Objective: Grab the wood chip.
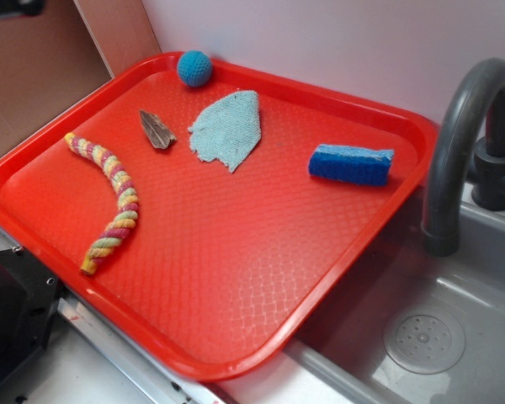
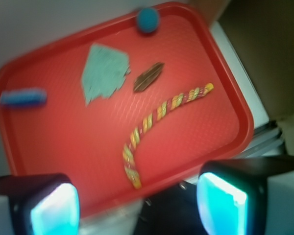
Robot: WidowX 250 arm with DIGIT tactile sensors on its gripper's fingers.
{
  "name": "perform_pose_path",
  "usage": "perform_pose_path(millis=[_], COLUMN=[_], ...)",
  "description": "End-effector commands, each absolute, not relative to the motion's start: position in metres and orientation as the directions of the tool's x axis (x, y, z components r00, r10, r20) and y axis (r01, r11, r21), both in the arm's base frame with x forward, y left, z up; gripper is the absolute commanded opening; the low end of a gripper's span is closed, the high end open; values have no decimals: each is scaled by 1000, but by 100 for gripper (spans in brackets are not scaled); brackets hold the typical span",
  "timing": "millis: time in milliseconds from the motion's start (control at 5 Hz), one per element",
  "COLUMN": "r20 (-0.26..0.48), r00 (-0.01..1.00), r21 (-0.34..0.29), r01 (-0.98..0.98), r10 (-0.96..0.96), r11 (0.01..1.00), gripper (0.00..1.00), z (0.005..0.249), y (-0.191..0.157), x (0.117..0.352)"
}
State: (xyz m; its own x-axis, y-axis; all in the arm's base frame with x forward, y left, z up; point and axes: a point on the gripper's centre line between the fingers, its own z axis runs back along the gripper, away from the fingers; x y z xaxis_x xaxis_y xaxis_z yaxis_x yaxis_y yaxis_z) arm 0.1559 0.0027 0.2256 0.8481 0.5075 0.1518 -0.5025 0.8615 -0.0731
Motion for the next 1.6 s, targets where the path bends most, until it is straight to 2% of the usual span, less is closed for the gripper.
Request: perform_pose_path(millis=[0, 200, 400, 600, 1000, 1200, 1400], r20=[234, 297, 337, 374, 379, 414, 370], r00=[583, 544, 522, 501, 490, 494, 525], r21=[-75, -53, -63, -15, 16, 70, 51], r01=[-788, -811, -818, -838, -852, -855, -835], r10=[779, 785, 783, 780, 785, 764, 766], r11=[612, 582, 572, 545, 524, 515, 548], gripper=[100, 100, 100, 100, 100, 100, 100], z=[193, 170, 146, 131, 96, 77, 61], y=[42, 58, 69, 77, 88, 86, 78], x=[204, 218, 235, 244, 263, 269, 271])
